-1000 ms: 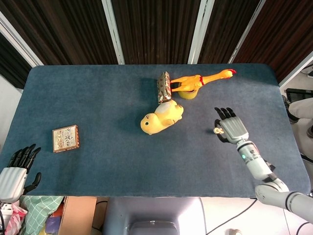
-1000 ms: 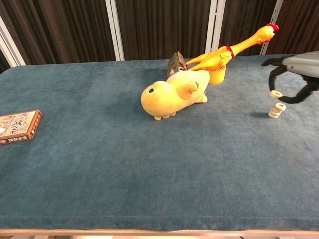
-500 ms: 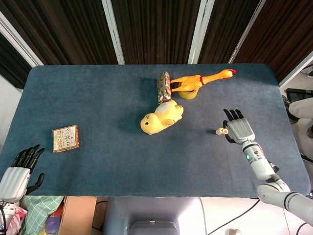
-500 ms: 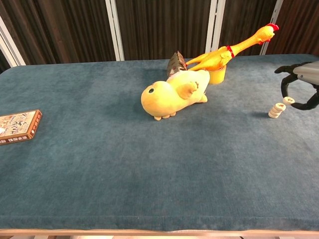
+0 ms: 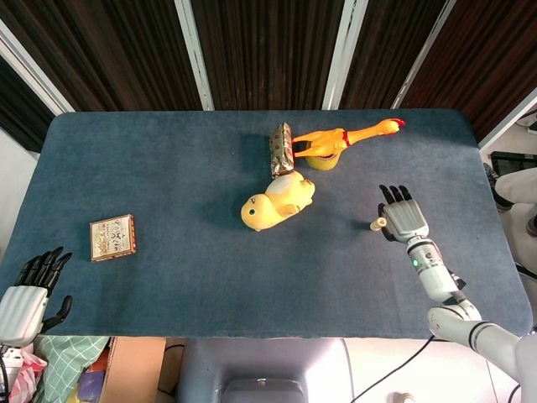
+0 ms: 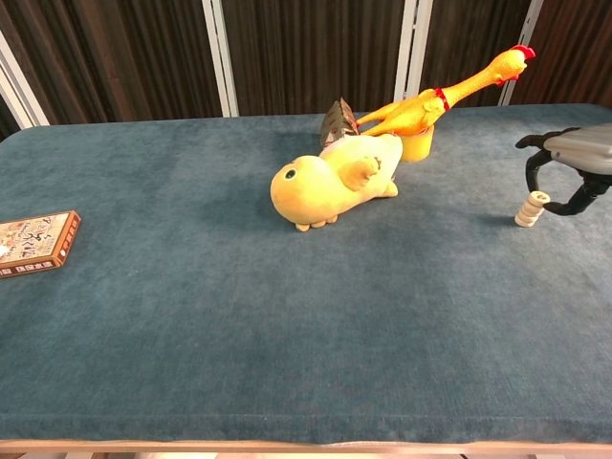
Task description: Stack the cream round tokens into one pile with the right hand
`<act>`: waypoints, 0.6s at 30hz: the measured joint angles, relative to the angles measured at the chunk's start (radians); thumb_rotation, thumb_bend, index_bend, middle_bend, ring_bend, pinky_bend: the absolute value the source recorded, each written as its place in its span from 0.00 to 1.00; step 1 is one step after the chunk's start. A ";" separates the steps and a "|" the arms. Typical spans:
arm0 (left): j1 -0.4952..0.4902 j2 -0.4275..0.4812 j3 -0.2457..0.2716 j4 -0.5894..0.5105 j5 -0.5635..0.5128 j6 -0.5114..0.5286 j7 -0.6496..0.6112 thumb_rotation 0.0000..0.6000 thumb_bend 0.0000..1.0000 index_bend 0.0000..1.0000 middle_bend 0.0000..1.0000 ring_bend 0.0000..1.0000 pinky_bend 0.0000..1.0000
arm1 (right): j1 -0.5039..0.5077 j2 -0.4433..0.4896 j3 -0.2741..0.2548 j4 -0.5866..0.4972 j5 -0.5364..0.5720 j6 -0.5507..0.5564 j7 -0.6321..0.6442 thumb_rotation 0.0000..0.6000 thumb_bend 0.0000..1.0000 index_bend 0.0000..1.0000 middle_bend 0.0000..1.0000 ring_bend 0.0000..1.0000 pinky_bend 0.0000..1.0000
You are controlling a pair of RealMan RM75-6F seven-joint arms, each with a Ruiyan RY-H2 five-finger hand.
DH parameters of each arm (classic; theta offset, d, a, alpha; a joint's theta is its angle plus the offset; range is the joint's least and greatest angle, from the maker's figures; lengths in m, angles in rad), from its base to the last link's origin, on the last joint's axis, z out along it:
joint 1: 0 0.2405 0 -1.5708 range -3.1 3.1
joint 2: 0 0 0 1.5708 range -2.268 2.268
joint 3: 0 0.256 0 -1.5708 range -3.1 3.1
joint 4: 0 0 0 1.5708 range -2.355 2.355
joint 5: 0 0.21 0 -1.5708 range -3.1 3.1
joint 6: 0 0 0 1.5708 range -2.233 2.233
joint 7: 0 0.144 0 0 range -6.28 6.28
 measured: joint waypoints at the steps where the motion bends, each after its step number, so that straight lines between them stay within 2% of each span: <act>1: 0.001 0.000 0.000 0.001 0.000 0.001 -0.001 1.00 0.46 0.00 0.00 0.00 0.10 | 0.000 0.001 0.000 -0.004 -0.003 0.004 0.004 1.00 0.51 0.60 0.13 0.00 0.00; 10: 0.001 0.003 0.001 -0.003 0.005 0.005 -0.005 1.00 0.46 0.00 0.00 0.00 0.10 | -0.005 0.013 -0.004 -0.025 -0.002 0.014 -0.010 1.00 0.51 0.57 0.13 0.00 0.00; 18: 0.005 0.002 0.003 0.001 0.007 0.012 -0.008 1.00 0.46 0.00 0.00 0.00 0.10 | -0.006 0.016 -0.008 -0.039 0.007 0.013 -0.034 1.00 0.51 0.37 0.11 0.00 0.00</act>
